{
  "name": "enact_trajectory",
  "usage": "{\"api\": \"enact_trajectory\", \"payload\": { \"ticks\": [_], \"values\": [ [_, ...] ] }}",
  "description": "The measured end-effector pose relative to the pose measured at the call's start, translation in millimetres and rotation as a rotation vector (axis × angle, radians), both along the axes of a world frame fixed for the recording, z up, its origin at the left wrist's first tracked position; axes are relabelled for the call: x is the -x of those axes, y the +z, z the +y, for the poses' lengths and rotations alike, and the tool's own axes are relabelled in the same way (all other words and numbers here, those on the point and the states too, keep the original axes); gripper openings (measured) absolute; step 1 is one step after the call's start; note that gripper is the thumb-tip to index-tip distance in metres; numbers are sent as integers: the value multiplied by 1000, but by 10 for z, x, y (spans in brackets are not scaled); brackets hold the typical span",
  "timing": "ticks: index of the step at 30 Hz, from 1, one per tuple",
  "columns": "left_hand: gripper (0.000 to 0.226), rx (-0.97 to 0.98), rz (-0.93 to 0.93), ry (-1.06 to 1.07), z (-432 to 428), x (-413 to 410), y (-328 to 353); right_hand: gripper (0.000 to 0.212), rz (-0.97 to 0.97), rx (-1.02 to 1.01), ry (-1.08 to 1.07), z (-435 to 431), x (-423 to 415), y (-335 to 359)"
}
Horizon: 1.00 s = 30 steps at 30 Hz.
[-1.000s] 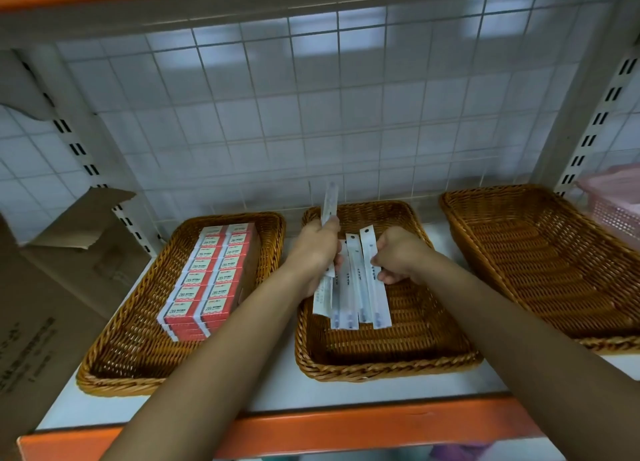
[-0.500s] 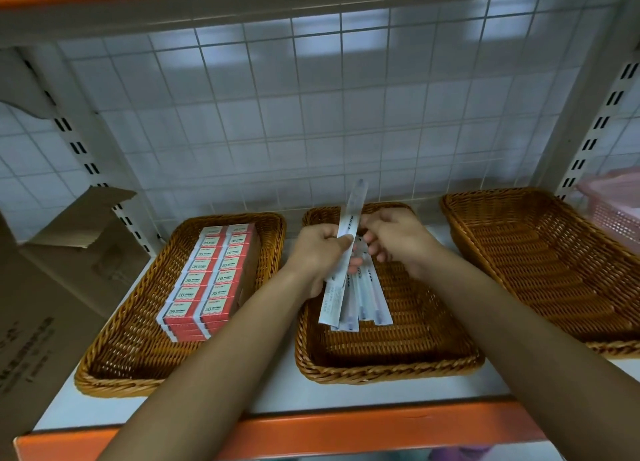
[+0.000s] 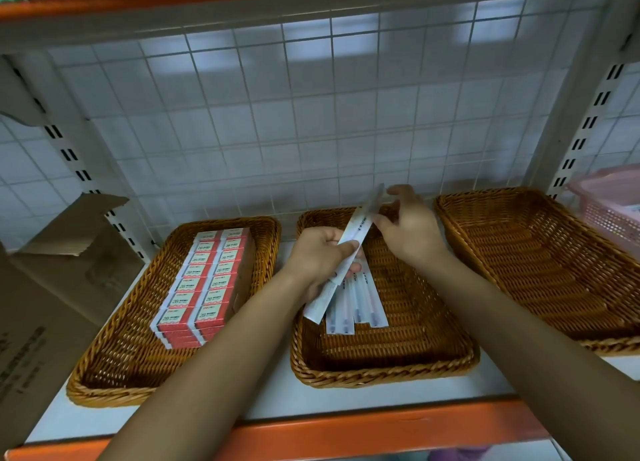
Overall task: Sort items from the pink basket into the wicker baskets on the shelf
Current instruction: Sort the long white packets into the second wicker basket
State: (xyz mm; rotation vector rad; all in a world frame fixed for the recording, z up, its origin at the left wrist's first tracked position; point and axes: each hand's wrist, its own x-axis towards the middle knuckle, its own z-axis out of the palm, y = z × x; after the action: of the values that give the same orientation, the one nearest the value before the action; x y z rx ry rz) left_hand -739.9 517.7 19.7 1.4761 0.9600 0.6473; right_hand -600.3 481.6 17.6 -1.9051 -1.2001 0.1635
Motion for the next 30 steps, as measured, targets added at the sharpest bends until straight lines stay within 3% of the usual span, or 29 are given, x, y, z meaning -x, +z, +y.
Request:
{"api": "enact_trajectory", "payload": {
  "ticks": [3, 6, 8, 11, 16, 22, 25, 27, 30],
  "values": [
    [10, 20, -4, 19, 12, 5, 0, 46, -261, -77, 63, -40, -5, 15],
    [13, -3, 7, 4, -6, -7, 1, 42, -530, -11, 175, -45, -40, -15],
    [21, 1, -2, -4, -10, -11, 7, 36, -582, 47, 229, -56, -72, -16],
    [38, 81, -45, 34, -2, -18, 50, 23, -493, 54, 176, -90, -119, 18],
    [59, 379, -187, 157, 0, 32, 155, 13, -345, 201, 169, -134, -137, 22],
    [42, 438, -304, 301, -5, 65, 158, 11, 37, 258, 172, -159, -99, 164],
    [17, 379, -222, 304, -3, 61, 121, 10, 281, 360, 178, -174, -29, 179],
    [16, 309, -173, 287, 2, 60, 83, 13, 332, 413, 139, -128, 1, 119],
    [11, 271, -183, 252, 5, 62, 51, 23, 236, 571, 100, -20, 43, -42]
  ]
}}
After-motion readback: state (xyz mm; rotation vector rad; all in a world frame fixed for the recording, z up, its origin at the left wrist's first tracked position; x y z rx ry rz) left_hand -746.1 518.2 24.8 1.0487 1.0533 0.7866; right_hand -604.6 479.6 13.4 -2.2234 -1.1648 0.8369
